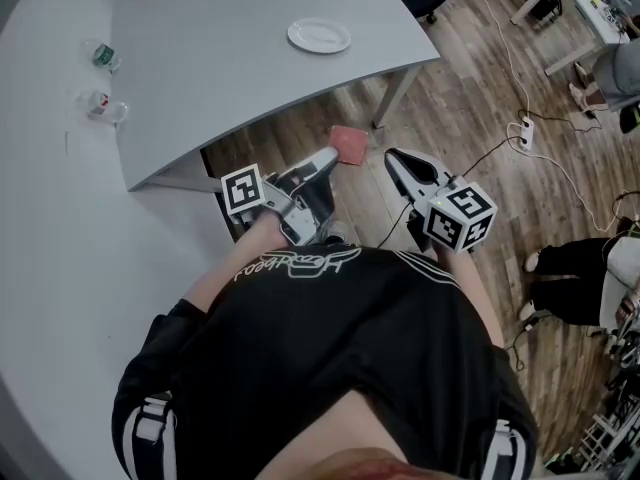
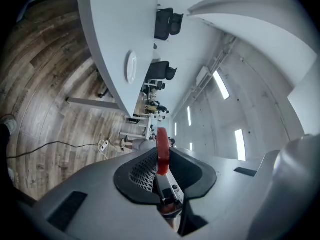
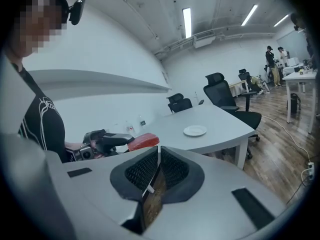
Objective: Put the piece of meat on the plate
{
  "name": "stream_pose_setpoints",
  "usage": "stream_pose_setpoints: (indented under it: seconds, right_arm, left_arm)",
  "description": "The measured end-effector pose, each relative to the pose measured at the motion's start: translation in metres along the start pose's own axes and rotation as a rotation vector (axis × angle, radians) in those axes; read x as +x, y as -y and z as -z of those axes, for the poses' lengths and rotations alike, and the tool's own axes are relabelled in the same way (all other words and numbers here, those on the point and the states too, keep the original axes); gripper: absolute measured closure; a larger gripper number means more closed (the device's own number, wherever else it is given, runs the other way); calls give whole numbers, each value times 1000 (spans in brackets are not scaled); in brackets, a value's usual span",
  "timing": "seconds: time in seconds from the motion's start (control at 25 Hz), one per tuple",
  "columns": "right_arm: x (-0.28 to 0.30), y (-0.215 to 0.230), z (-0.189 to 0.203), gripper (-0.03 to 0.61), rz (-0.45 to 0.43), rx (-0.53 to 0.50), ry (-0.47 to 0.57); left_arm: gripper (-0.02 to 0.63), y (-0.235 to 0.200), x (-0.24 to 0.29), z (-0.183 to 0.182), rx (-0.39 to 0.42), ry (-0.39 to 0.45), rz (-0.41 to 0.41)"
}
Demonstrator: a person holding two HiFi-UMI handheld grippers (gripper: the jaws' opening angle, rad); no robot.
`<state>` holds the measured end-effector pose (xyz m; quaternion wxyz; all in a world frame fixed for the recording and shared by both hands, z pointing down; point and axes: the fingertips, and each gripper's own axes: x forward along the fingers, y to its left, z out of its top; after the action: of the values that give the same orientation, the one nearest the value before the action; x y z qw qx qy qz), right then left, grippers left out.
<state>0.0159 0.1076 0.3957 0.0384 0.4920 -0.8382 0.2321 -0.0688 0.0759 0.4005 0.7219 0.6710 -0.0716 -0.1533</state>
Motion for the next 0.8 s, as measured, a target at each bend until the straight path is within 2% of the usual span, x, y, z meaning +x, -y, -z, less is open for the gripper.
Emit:
stream_pose_setpoints:
  seconds: [0.32, 0.8]
  right_arm:
    - [38, 1, -17, 560, 23, -13, -11]
    - [52, 5, -32, 560, 27, -68, -9]
  left_arm:
    - [538, 5, -2, -45, -12, 4, 20]
    - [538, 14, 2, -66, 3, 33, 61]
